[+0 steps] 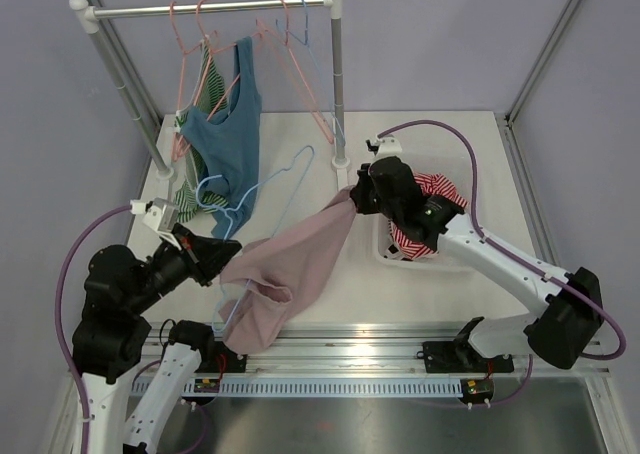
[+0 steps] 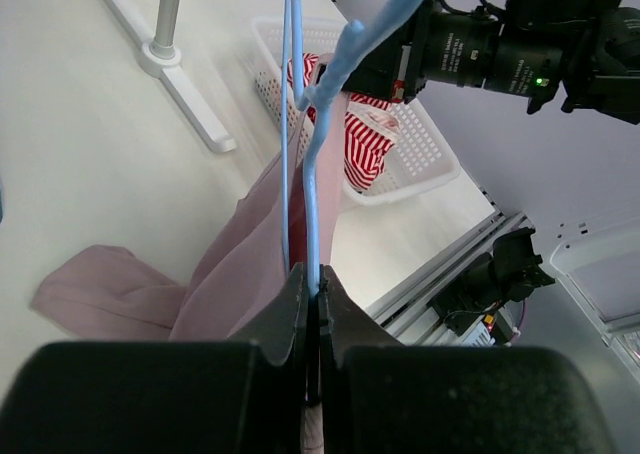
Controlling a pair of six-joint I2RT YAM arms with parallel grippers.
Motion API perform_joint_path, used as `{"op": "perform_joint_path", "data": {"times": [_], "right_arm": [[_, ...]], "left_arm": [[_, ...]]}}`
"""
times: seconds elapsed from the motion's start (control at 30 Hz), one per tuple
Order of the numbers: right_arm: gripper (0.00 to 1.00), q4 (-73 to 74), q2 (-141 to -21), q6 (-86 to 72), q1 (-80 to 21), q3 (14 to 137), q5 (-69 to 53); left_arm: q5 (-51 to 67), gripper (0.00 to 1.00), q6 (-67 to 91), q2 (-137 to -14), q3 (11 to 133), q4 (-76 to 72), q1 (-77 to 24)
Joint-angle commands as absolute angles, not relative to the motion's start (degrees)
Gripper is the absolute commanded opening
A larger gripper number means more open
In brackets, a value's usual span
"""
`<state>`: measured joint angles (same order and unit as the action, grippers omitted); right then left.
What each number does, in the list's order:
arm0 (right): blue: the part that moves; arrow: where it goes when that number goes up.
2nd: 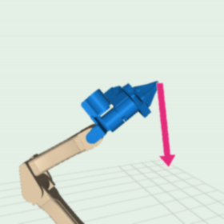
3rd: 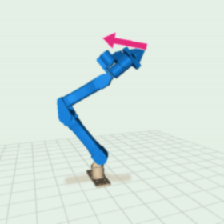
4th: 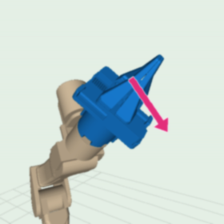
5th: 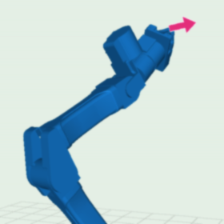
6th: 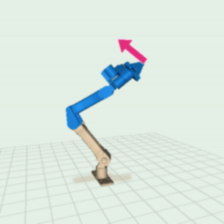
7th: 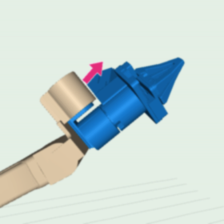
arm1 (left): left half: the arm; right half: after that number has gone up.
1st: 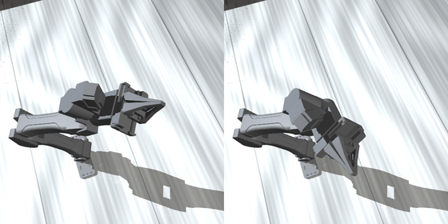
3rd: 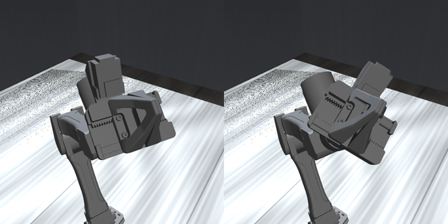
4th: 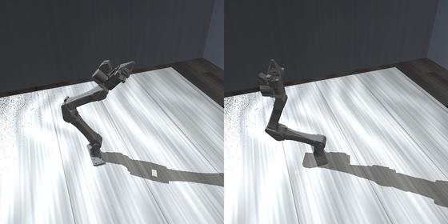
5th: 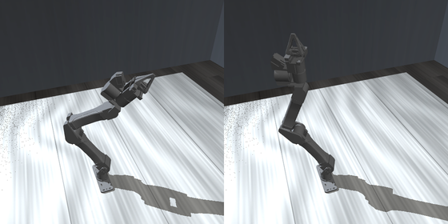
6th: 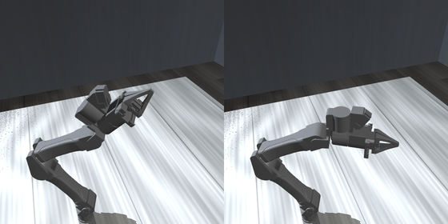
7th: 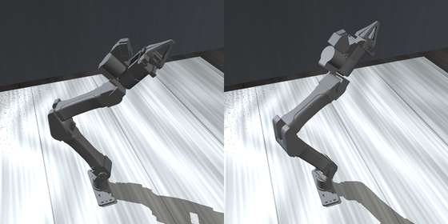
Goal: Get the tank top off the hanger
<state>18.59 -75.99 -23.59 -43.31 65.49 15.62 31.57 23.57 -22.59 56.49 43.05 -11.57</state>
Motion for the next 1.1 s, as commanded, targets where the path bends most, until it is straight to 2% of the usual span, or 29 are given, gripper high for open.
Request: {"op": "perform_joint_path", "data": {"times": [0.0,0.23,0.47,0.63,0.8,0.93,1.07], "right_arm": [[0.00,17.8,-76.7,-22.1,-42.2,66.8,11.0],[0.00,11.7,-69.8,-24.8,-42.2,65.1,-13.7],[0.00,5.9,-63.1,-31.1,-44.0,67.3,-34.3],[0.00,12.8,-59.3,-25.9,-47.3,73.5,-33.9],[0.00,14.7,-59.2,-23.7,-49.7,73.5,-35.9],[0.00,21.0,-61.4,-19.4,-51.8,73.6,-24.0],[0.00,22.3,-64.9,-18.2,-53.8,72.2,-18.0]], "left_arm": [[34.4,0.00,24.6,-21.4,58.7,37.1,-11.7],[36.0,0.00,32.6,-22.0,58.3,20.1,-11.7],[31.3,0.00,41.7,-27.1,55.1,-9.9,-11.7],[26.6,0.00,38.0,-34.2,63.4,-11.4,-11.7],[23.0,0.00,36.5,-36.3,61.6,-20.7,-11.7],[20.0,0.00,33.7,-37.6,67.8,-5.7,-11.7],[13.5,0.00,28.8,-37.2,71.4,10.2,-11.7]]}}
